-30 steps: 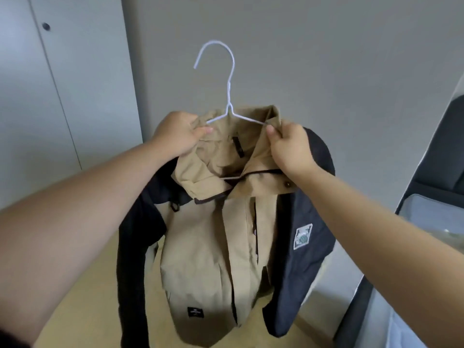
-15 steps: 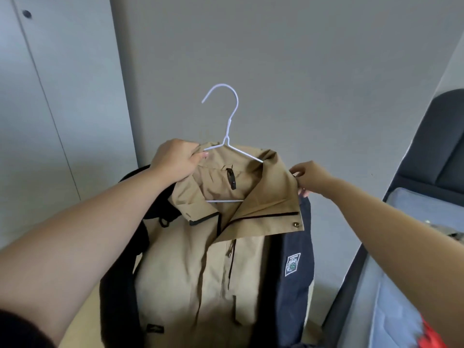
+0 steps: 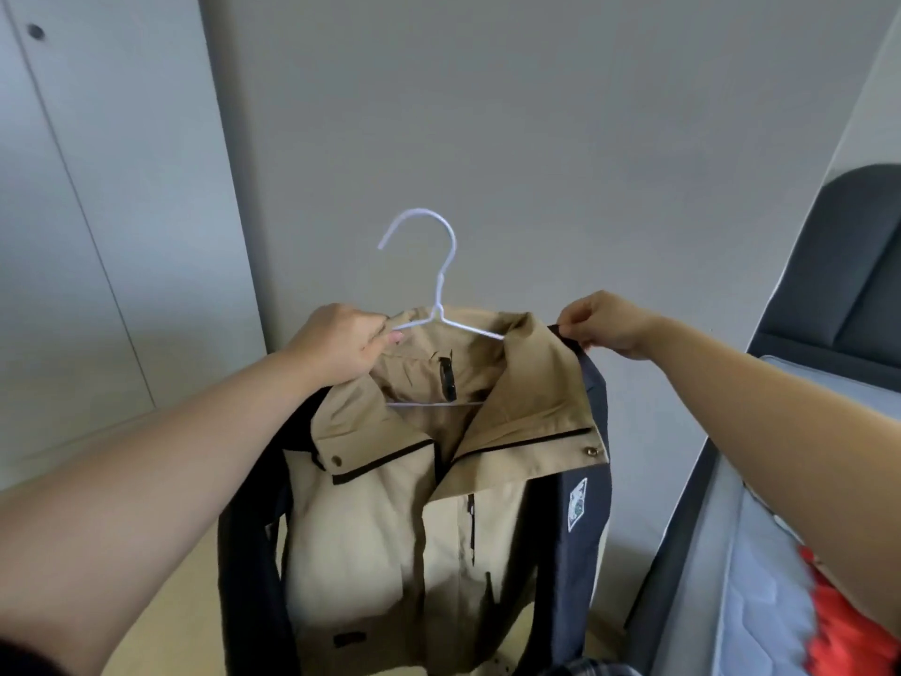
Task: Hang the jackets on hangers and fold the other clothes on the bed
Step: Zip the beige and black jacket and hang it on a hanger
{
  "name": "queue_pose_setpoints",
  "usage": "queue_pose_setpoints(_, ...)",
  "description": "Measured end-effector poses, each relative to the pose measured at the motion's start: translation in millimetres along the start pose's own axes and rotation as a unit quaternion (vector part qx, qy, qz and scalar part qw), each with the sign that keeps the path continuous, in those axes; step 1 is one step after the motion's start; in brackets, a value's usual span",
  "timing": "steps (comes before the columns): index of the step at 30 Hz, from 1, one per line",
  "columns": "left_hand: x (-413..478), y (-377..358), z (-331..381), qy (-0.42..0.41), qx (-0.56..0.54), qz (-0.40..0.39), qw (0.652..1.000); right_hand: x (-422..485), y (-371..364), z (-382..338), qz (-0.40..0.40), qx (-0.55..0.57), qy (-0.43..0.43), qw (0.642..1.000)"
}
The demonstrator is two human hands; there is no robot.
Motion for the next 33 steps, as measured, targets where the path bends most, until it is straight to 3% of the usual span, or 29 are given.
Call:
queue_pose_setpoints(3, 7, -7, 17, -0.045, 0.037, -0.033, 0.998, 4, -14, -59, 0.012, 0.068, 0.113, 0.991)
queue_pose_setpoints(6, 15, 3, 11, -0.007, -0.012, 0.003, 1.0, 13, -20, -72, 0.036, 0.156, 0.122, 0.98)
queue_pose_setpoints(8, 16, 12, -6, 0.066, -0.083, 0.047, 0.993, 16, -14, -56, 0.063, -0.005, 0.059, 0.996)
queue_pose_setpoints(10, 14, 14, -17, 0.125, -0.121, 0.071, 0.982, 16, 9, -39, 0.133, -0.168, -0.005, 0.977)
queue_pose_setpoints(12, 12, 10, -18, 0.151, -0.142, 0.086, 0.975, 15, 18, -40, 0.155, -0.108, 0.017, 0.982)
queue_pose_setpoints(14, 14, 5, -16, 0.171, -0.151, 0.088, 0.97, 10, 10, -44, 0.108, -0.049, 0.051, 0.992)
queue_pose_setpoints(16, 19, -1, -14, 0.181, -0.146, 0.075, 0.97, 5, -6, -39, 0.046, -0.091, 0.025, 0.994)
queue_pose_setpoints(19, 21, -11, -9, 0.195, -0.114, 0.059, 0.972, 3, -17, -28, 0.057, -0.148, 0.02, 0.987)
queue_pose_setpoints(23, 36, 5, -2, 0.183, -0.046, 0.066, 0.98, 0, -8, -37, 0.209, -0.127, 0.096, 0.965)
queue_pose_setpoints(25, 42, 31, 5, 0.15, 0.021, 0.164, 0.975, -7, 4, -47, 0.319, -0.102, 0.132, 0.933)
queue_pose_setpoints(27, 30, 40, 13, 0.17, 0.026, 0.276, 0.946, -12, 12, -55, 0.397, -0.093, 0.139, 0.903)
queue_pose_setpoints(28, 20, 32, 18, 0.198, 0.013, 0.273, 0.941, -11, 11, -55, 0.404, -0.092, 0.131, 0.9)
queue_pose_setpoints(30, 5, -13, 37, 0.225, 0.004, 0.084, 0.971, -5, 4, -44, 0.372, -0.089, 0.082, 0.92)
queue_pose_setpoints(31, -4, -39, 49, 0.184, 0.019, -0.033, 0.982, -3, 0, -34, 0.358, -0.087, 0.057, 0.928)
queue_pose_setpoints(32, -13, -56, 58, 0.126, 0.006, -0.093, 0.988, -3, -4, -23, 0.352, -0.082, 0.042, 0.931)
queue_pose_setpoints(33, -20, -59, 63, 0.08, -0.029, -0.09, 0.992, -5, -6, -14, 0.35, -0.076, 0.037, 0.933)
Point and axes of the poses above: each hand's wrist, its own x-axis towards the middle knuckle, its own y-axis out of the back of the hand, z = x × y, the point moved 6 cm from there along x, towards the middle knuckle, and after that the axes turned 6 degrees about x, right-handed, at the moved point
